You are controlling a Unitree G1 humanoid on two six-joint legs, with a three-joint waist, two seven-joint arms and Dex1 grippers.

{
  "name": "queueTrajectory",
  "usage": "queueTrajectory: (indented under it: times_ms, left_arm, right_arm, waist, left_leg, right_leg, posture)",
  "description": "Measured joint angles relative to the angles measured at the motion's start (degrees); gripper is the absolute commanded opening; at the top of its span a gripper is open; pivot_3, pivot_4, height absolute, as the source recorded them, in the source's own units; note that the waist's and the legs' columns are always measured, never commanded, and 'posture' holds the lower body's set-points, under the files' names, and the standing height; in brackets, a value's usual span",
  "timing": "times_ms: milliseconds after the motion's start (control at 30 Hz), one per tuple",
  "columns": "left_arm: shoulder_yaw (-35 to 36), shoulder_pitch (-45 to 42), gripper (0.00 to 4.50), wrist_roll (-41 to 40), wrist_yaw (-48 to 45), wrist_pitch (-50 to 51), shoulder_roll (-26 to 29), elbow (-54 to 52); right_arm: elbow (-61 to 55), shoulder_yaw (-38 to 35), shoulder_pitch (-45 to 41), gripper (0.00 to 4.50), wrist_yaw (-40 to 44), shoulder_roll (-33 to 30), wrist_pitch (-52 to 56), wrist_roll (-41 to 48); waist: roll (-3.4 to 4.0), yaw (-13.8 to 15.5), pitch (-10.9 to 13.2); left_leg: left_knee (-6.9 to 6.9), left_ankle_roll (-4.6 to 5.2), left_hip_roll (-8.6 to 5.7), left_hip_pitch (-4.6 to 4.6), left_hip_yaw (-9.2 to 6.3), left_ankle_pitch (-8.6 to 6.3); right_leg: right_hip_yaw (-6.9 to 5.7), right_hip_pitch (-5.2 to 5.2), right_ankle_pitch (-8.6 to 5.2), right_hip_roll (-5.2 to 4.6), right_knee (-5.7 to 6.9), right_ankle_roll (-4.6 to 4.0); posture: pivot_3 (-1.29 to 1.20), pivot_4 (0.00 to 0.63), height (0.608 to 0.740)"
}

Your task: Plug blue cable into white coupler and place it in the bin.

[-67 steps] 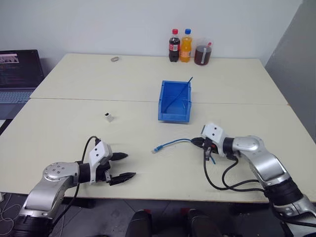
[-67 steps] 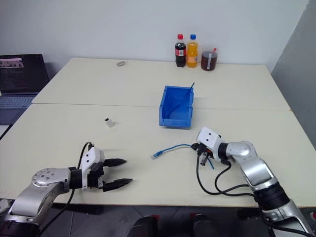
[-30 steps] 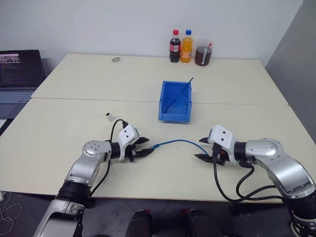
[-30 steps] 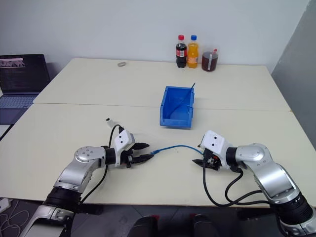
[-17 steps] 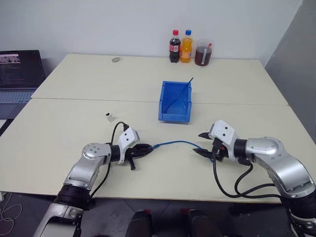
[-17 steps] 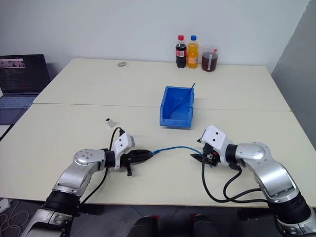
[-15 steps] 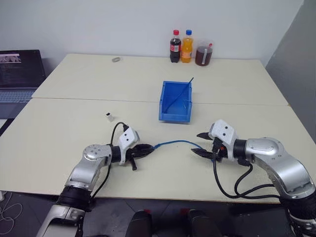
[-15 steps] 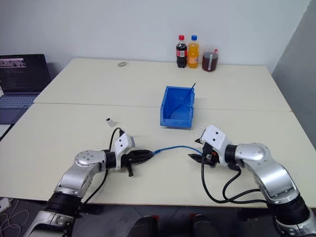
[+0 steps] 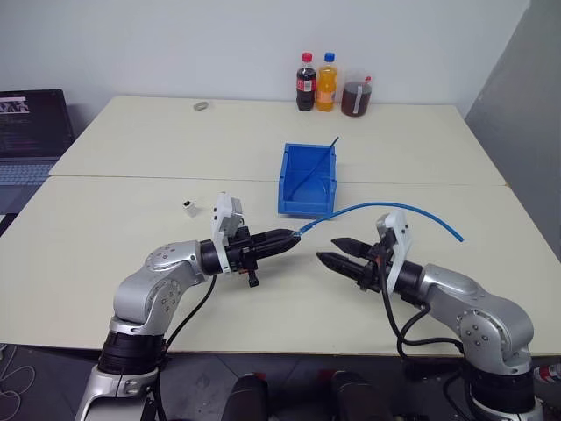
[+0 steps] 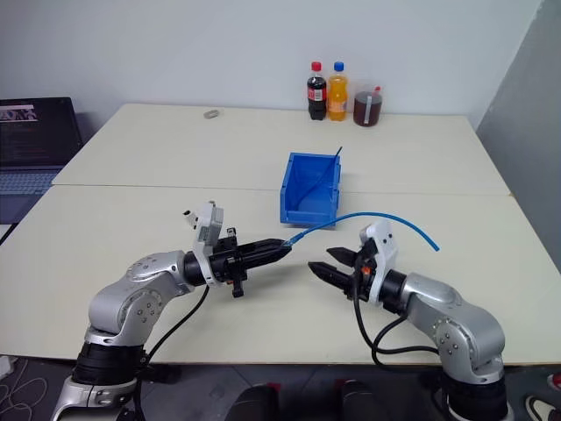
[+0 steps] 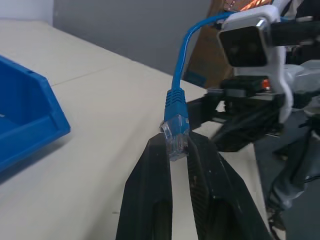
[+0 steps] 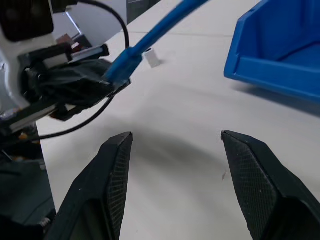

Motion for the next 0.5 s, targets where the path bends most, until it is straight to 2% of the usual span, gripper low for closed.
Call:
queueTrajectory:
  times_ms: [300,500]
  left_arm:
    - [0.2,0.0,0.17,-0.9,1.8,1.4,0.2,-0.1]
    - [0.2,0.0,0.17,-0.9,2.1,1.4,0.3,-0.4]
  right_arm:
    - [1.0,-2.9,-4.2,3.01,-6.1,5.5,4.3,10.2]
    - [4.2,-2.2,-5.0,3.01,-9.3,7.5,4.8,12.3]
  waist:
    - [0.00,0.0,0.0]
    - [0.01,0.0,0.0]
  left_leg:
    - [-0.04,0.00,0.01,-0.04,0.01,0.00]
    - [-0.05,0.00,0.00,-0.05,0.02,0.00]
  right_leg:
    - [0.01,-0.03,0.00,0.00,-0.07,-0.02]
    - [0.01,-0.04,0.00,0.00,-0.08,-0.02]
  posture:
    - [0.00,0.150,0.740]
    - [0.00,0.150,0.740]
